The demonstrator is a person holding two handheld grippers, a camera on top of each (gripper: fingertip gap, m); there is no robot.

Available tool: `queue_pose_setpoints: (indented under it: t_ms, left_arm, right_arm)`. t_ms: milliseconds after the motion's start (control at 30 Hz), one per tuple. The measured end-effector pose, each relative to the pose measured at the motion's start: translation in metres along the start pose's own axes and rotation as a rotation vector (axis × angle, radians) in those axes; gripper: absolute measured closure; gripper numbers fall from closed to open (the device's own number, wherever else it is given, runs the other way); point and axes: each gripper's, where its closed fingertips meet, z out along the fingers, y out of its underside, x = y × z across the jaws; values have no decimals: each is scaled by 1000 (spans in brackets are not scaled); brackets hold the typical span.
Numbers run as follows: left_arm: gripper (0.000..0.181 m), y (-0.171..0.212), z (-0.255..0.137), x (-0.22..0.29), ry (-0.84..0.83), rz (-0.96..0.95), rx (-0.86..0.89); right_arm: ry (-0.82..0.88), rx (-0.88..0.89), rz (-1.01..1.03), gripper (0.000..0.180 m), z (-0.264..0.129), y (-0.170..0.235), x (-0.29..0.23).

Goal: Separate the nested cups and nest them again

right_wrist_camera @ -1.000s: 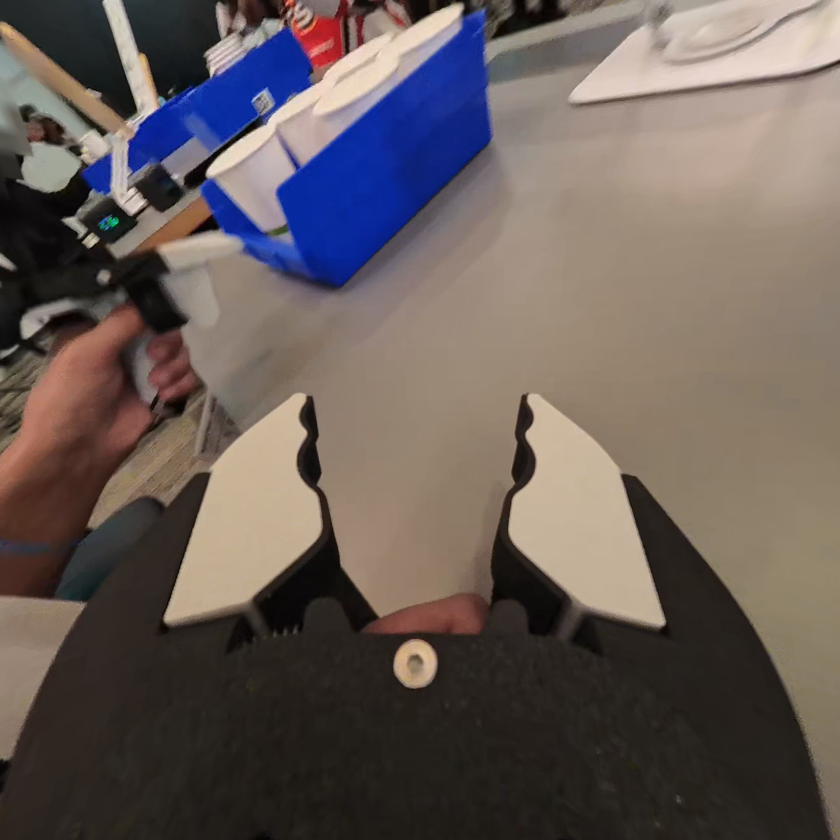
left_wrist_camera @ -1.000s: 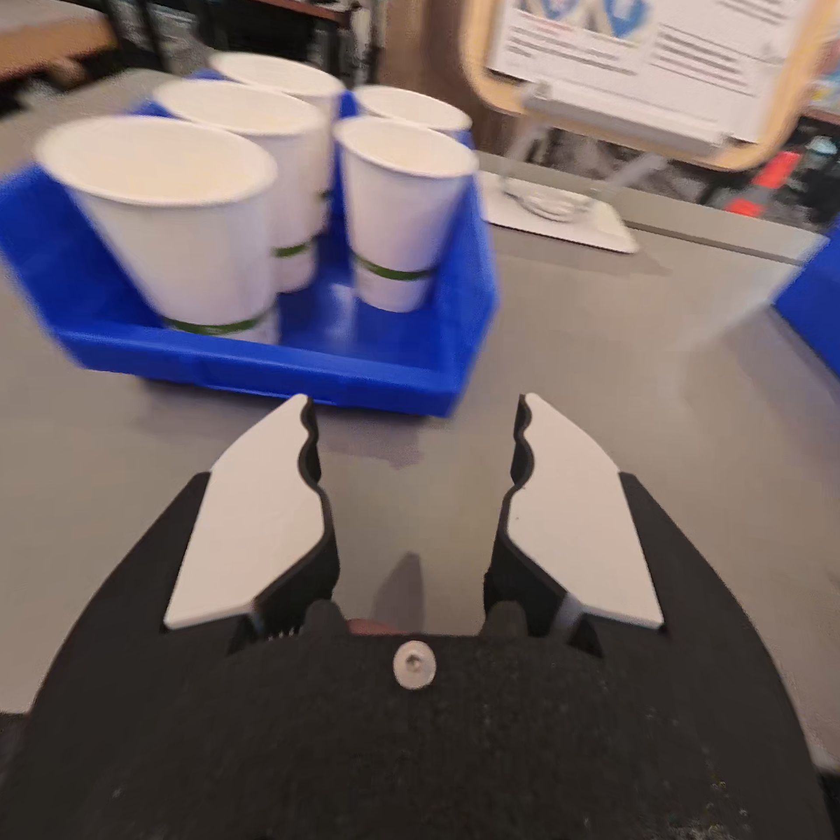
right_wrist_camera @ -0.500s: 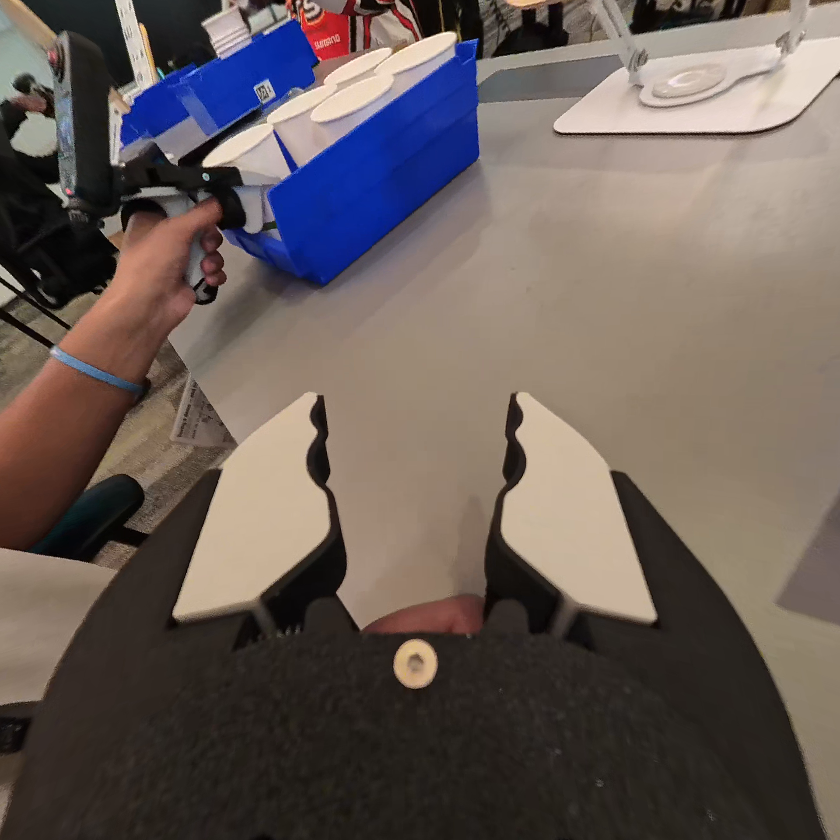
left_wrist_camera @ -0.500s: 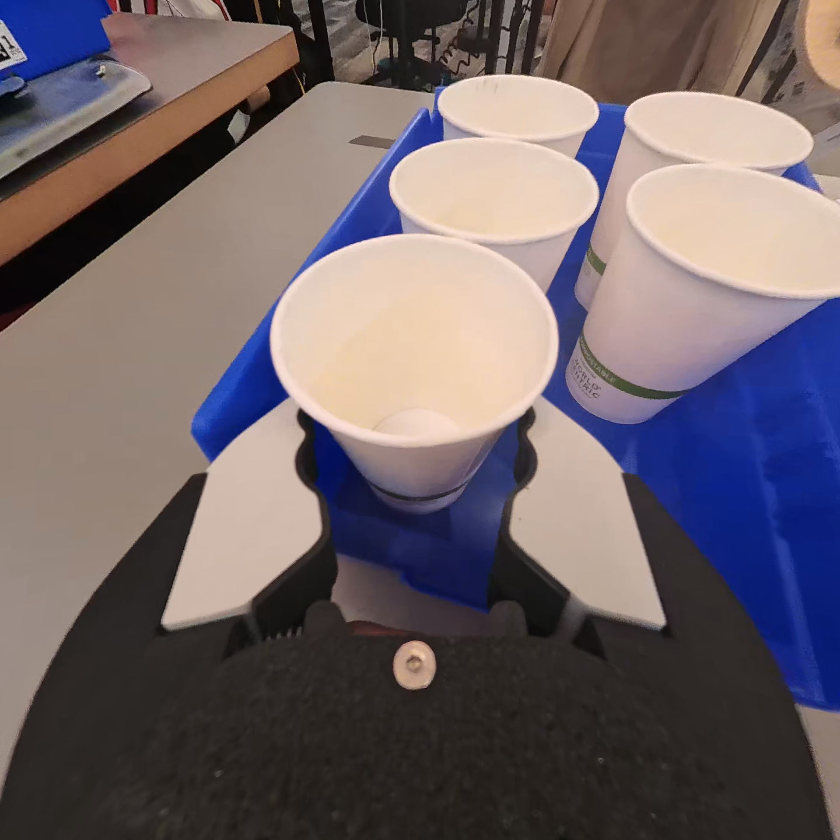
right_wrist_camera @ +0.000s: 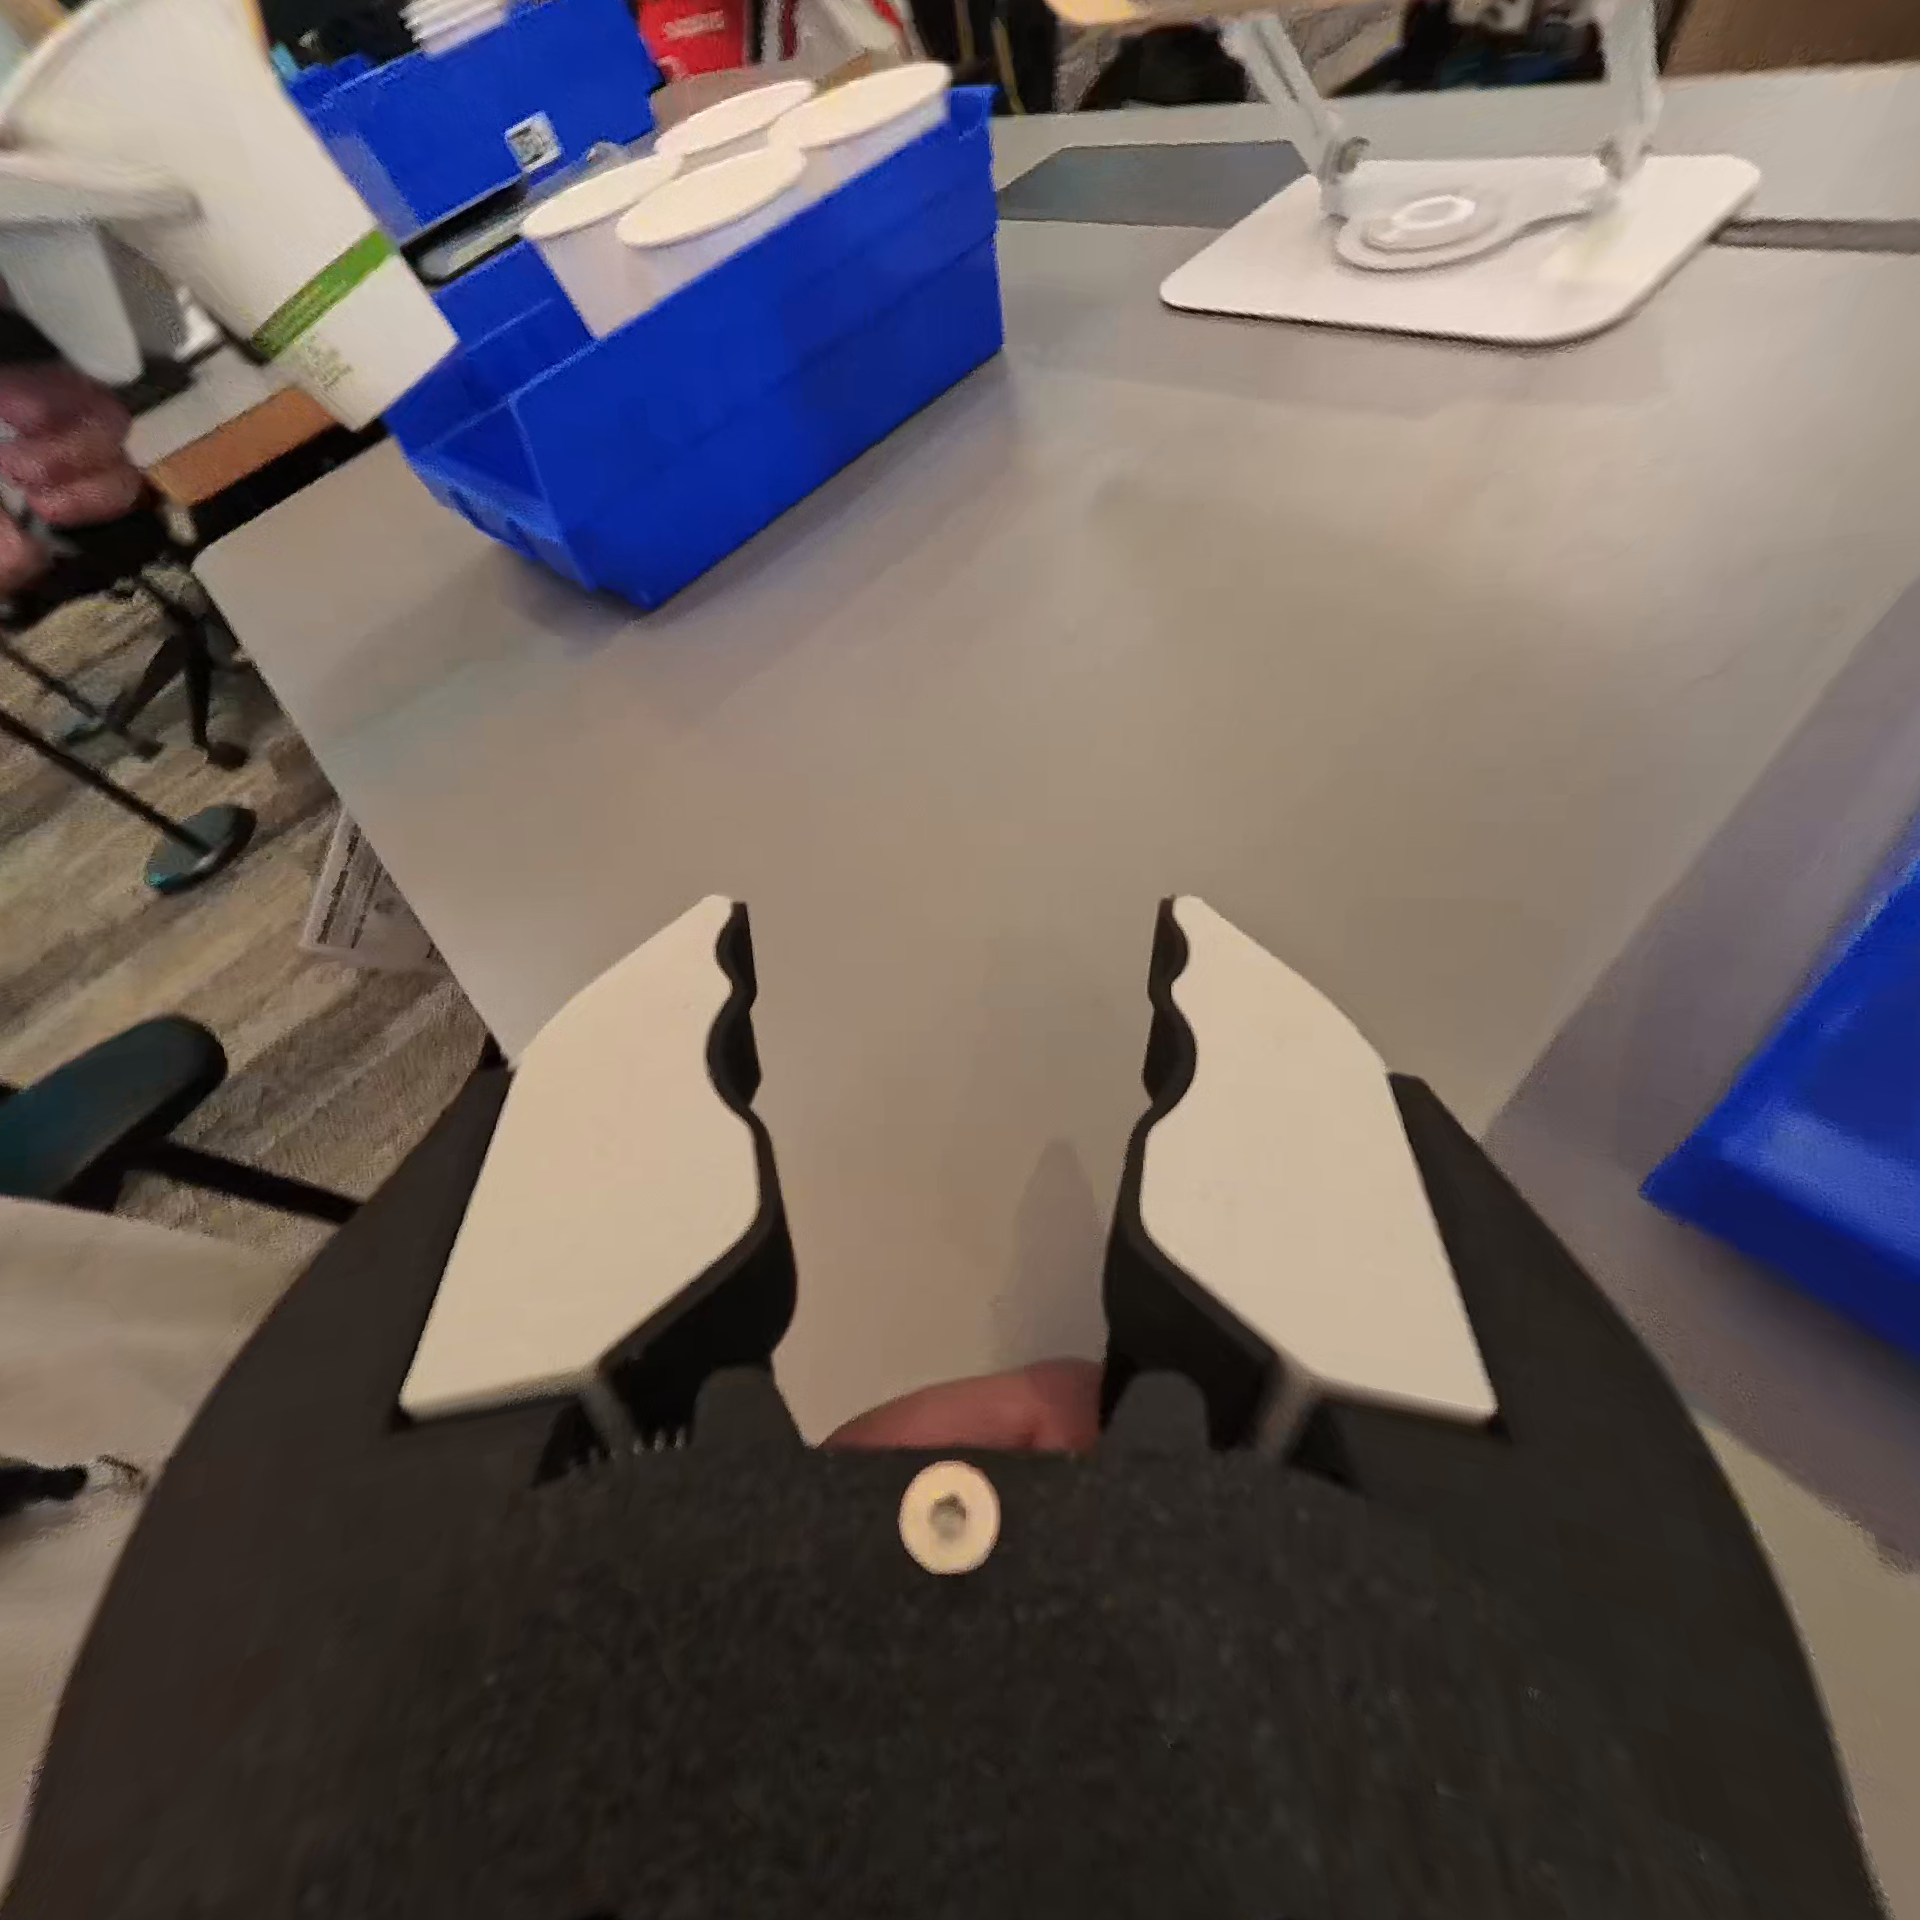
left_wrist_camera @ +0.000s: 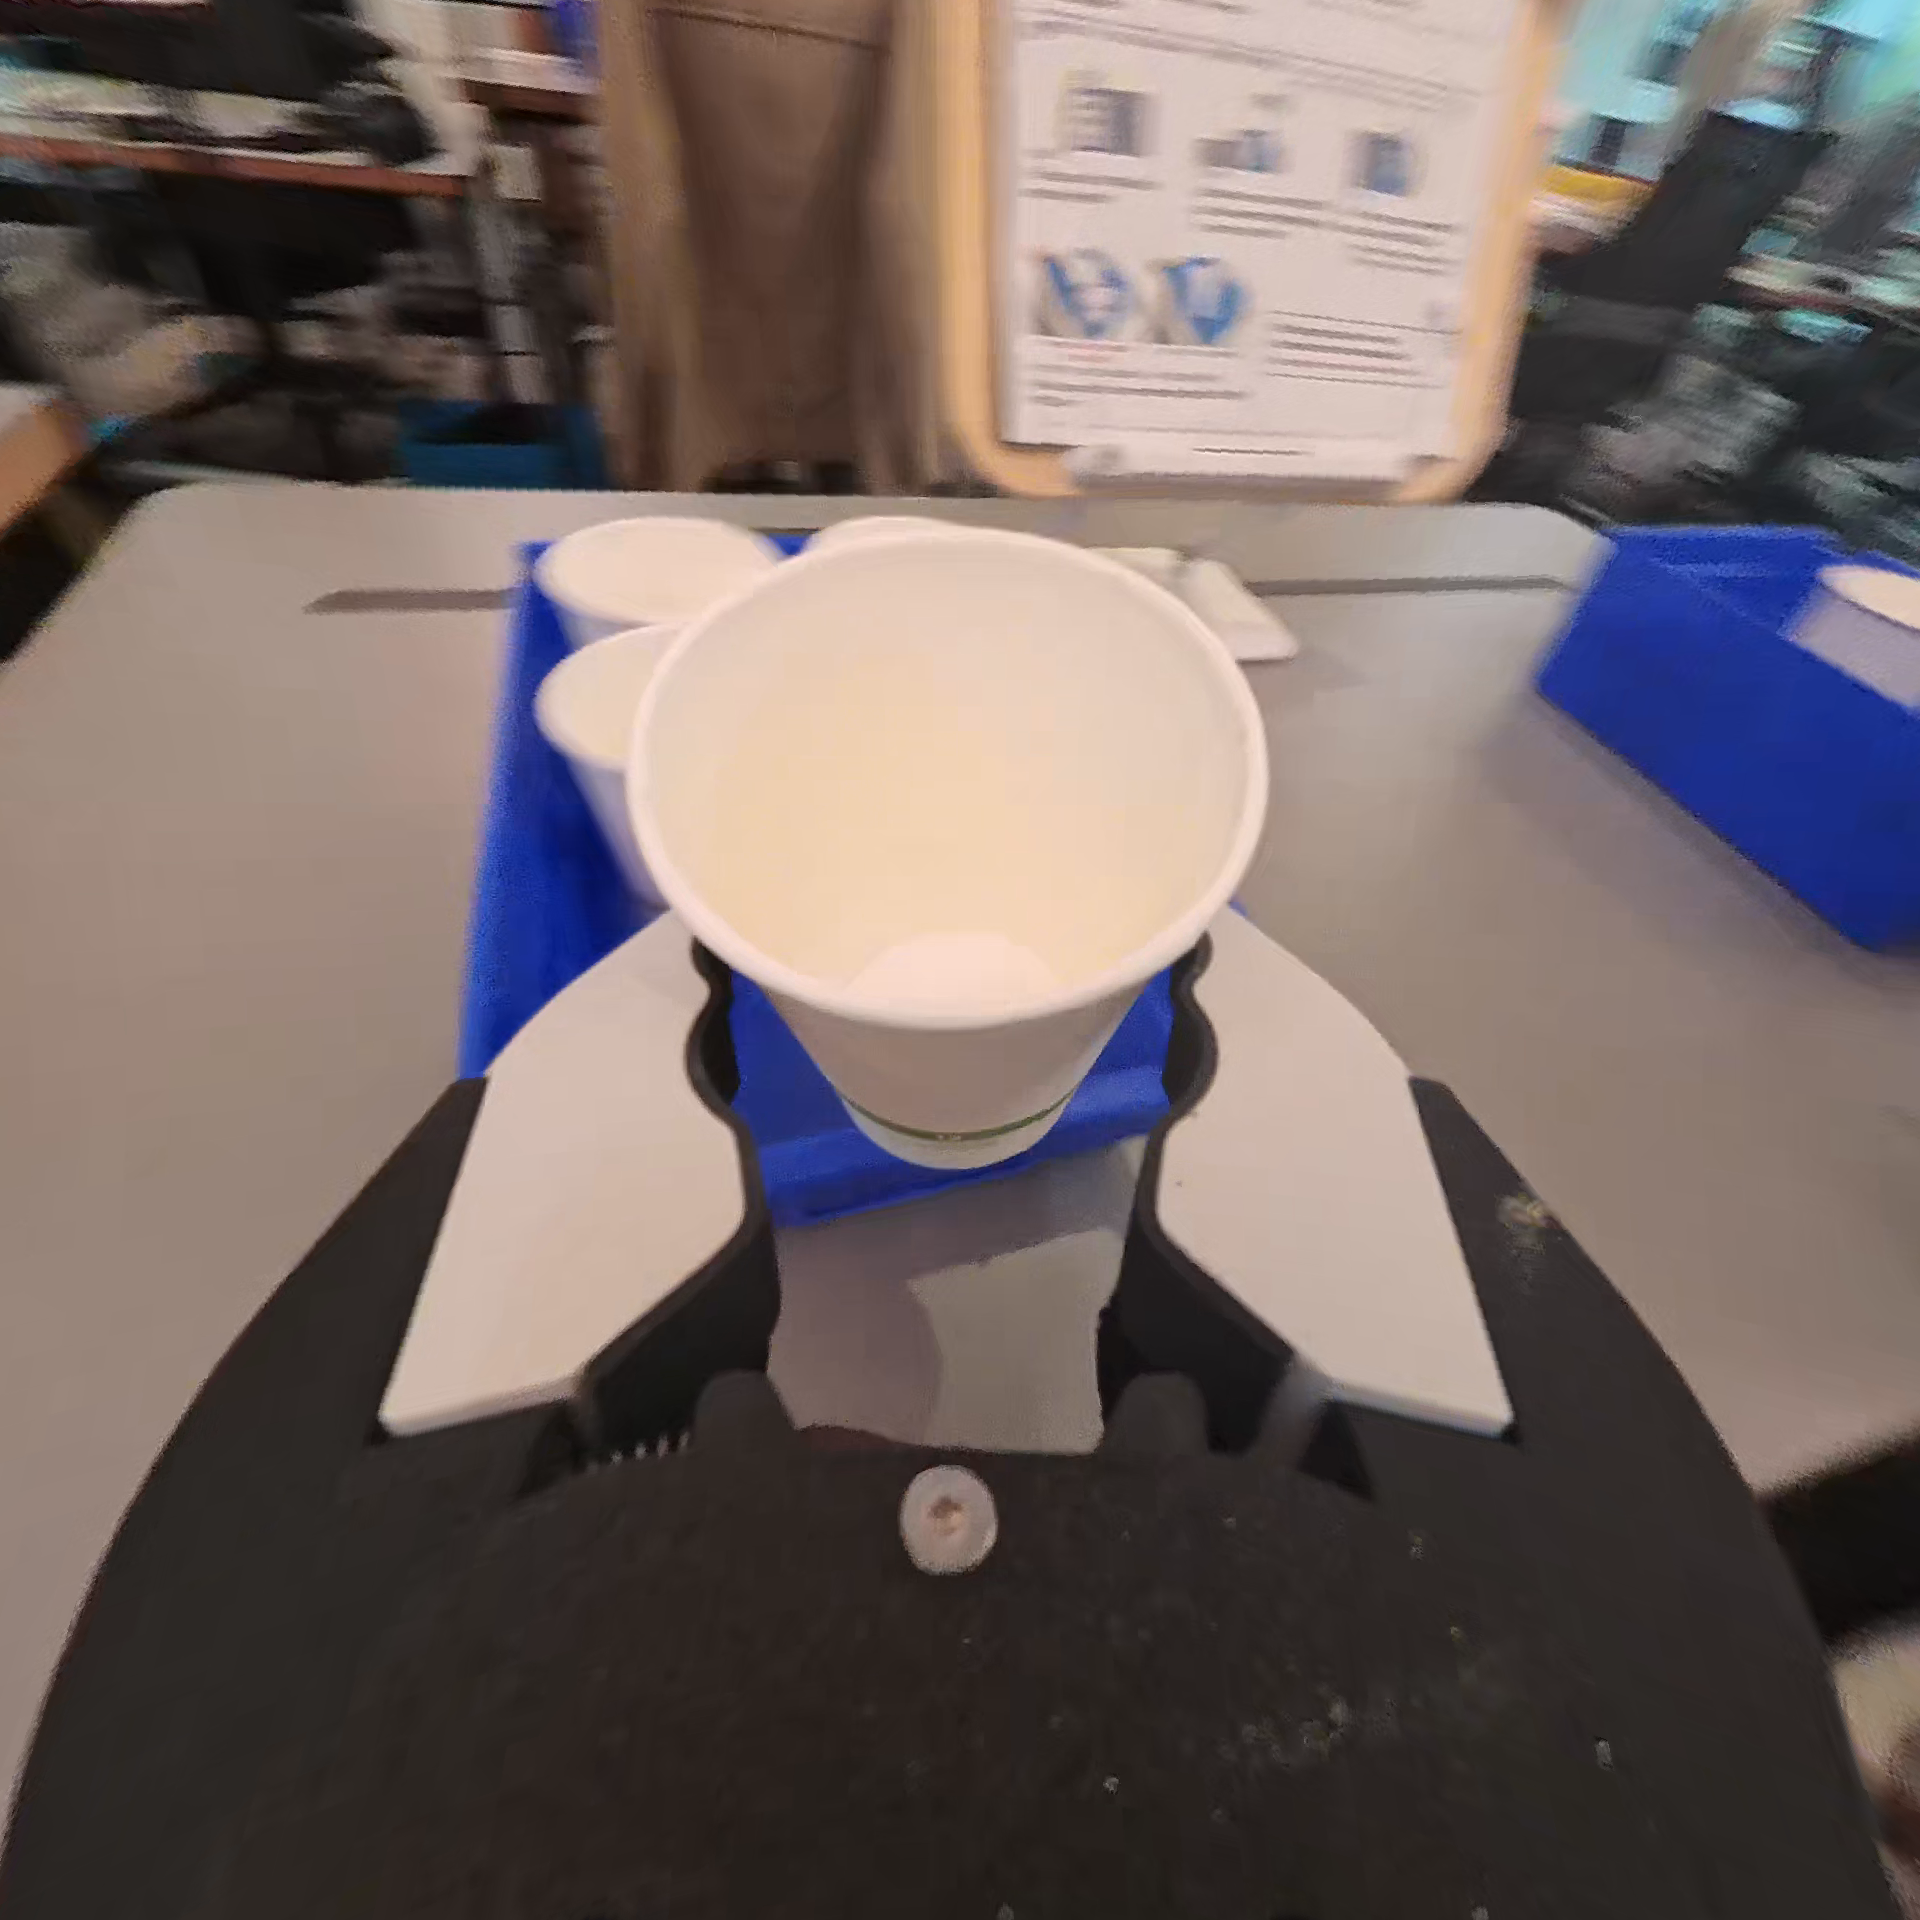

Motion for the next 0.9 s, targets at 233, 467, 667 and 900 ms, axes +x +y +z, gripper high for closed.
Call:
queue_pose_setpoints:
  t_ms: [233,467,667,900]
  left_arm:
    - [99,-22,16,126,604,274,-71]
    - [99,-4,50,238,961,490,-184]
    - [99,18,60,283,1102,592,-271]
    - [98,28,66,294,1088,627,-279]
  right_arm:
    - [-186,-36,-421,93,11,-70,-34]
    - [-383,-113,-657,84,44,-103,-75]
    - [-439,-203,-666,81,59,-97,-76]
    - [-473,-184,-664,91,60,-89,-75]
